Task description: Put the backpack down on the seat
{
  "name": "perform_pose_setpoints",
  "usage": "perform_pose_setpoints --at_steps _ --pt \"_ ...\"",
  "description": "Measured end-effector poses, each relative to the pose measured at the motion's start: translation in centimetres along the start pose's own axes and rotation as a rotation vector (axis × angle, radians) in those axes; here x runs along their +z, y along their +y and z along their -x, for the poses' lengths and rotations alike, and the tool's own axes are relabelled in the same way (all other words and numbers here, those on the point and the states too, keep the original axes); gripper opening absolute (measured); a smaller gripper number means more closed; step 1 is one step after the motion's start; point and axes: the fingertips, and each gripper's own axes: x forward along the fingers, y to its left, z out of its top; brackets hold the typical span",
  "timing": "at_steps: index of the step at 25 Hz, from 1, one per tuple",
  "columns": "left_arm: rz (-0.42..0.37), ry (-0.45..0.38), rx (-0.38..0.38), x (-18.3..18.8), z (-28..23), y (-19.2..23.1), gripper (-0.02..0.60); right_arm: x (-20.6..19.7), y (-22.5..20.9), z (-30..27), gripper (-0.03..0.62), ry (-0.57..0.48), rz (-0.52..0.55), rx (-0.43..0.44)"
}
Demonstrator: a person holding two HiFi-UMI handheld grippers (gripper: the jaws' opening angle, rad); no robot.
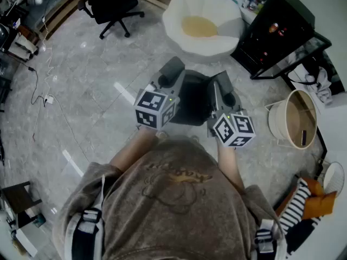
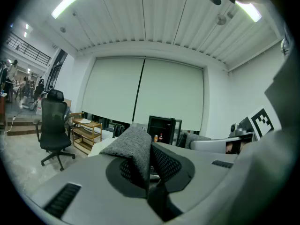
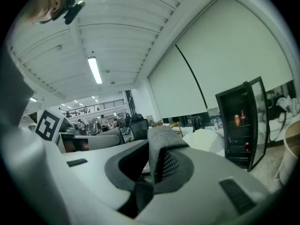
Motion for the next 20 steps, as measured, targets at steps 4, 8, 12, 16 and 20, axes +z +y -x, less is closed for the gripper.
perform_pose_setpoints --at_steps 4,8,12,16,20 --pt "0.002 0.009 -0.006 -0.2 0.2 0.4 0.031 -0.3 0.5 -0.4 0.028 0.002 0.005 0.002" --pt "0.001 0.02 -0.024 -0.3 0.2 0.8 0.031 -0.4 0.7 -0.7 0.028 -0.005 -0.017 0.017" --pt "-0.01 0.032 -0.053 -0.4 0.3 1.6 0.031 -0.6 1.2 -1.0 0.028 -0.009 -0.024 0.023" --pt "0.002 0.027 -0.111 0.0 0.3 2.2 0.031 -0.2 1.7 -1.7 0.028 -0.042 -0.021 0.015" --pt "-0.014 0.028 -0.154 0.7 0.0 2.8 0.031 0.2 1.8 -2.3 0.028 -0.07 -0.029 -0.016"
